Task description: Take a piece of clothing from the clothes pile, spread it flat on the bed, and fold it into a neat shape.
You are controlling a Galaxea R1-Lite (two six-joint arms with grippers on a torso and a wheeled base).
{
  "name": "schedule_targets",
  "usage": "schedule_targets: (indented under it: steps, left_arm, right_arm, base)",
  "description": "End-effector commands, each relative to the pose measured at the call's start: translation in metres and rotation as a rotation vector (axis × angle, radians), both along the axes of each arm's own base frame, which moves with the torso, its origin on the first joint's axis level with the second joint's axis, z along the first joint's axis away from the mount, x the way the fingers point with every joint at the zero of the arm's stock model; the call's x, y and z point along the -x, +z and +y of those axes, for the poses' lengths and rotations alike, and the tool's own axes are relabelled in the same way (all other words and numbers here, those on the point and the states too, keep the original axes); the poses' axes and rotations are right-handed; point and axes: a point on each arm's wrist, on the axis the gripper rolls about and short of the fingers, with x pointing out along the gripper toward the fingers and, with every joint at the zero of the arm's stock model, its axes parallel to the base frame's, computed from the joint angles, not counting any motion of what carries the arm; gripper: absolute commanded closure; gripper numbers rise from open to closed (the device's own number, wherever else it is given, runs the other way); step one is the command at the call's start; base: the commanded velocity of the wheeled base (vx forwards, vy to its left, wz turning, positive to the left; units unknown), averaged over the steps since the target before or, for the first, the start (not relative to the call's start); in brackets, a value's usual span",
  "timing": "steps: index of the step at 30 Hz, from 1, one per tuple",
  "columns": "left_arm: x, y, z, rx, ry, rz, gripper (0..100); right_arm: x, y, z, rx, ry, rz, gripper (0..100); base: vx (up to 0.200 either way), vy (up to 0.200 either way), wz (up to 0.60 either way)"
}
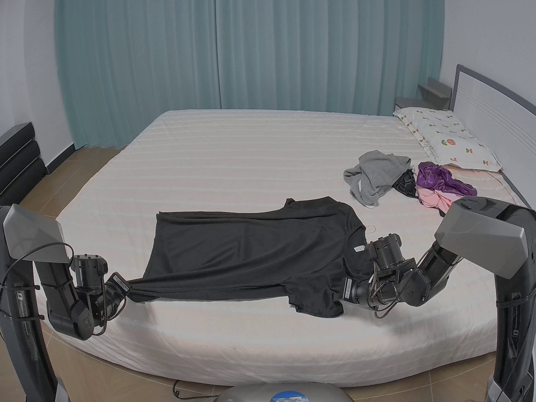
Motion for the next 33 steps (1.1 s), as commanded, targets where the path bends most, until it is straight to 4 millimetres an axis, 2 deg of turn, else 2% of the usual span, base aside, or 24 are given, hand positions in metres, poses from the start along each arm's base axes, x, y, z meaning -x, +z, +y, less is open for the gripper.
schedule_targets:
  steps: [1,6,7,10,17,20,22,28,30,33]
  left_arm:
    - [0.001,0.004,-0.001,-0.001,-0.003,-0.010,100]
    - [0.005,0.010,-0.001,-0.002,-0.006,-0.019,100]
    - [0.006,0.012,-0.003,-0.004,-0.012,-0.022,100]
    - [0.008,0.013,-0.006,-0.005,-0.022,-0.020,100]
    - [0.015,0.013,-0.013,-0.024,-0.062,0.005,100]
    - [0.018,0.012,-0.014,-0.044,-0.081,0.021,100]
    - [0.022,0.011,-0.014,-0.065,-0.099,0.040,100]
    - [0.027,0.011,-0.015,-0.074,-0.108,0.054,100]
    - [0.033,0.011,-0.016,-0.106,-0.141,0.079,100]
    - [0.038,0.010,-0.020,-0.117,-0.167,0.098,100]
  right_arm:
    - [0.012,0.018,-0.013,-0.003,-0.012,-0.007,100]
    - [0.025,0.033,-0.033,-0.004,-0.045,-0.007,100]
    - [0.035,0.038,-0.043,-0.007,-0.059,0.004,100]
    - [0.050,0.044,-0.056,-0.036,-0.048,0.033,100]
    - [0.088,0.049,-0.077,-0.024,-0.025,0.078,100]
    - [0.097,0.053,-0.081,-0.034,-0.019,0.083,100]
    - [0.113,0.056,-0.088,-0.057,-0.011,0.108,100]
    - [0.138,0.046,-0.092,-0.033,0.039,0.171,100]
    - [0.147,0.042,-0.094,-0.015,0.063,0.193,100]
    - [0.145,0.040,-0.094,-0.013,0.062,0.191,100]
  base:
    - [0.000,0.000,0.00]
    - [0.000,0.000,0.00]
    - [0.000,0.000,0.00]
    - [0.000,0.000,0.00]
    - [0.000,0.000,0.00]
    - [0.000,0.000,0.00]
    - [0.000,0.000,0.00]
    - [0.000,0.000,0.00]
    - [0.000,0.000,0.00]
    - [0.000,0.000,0.00]
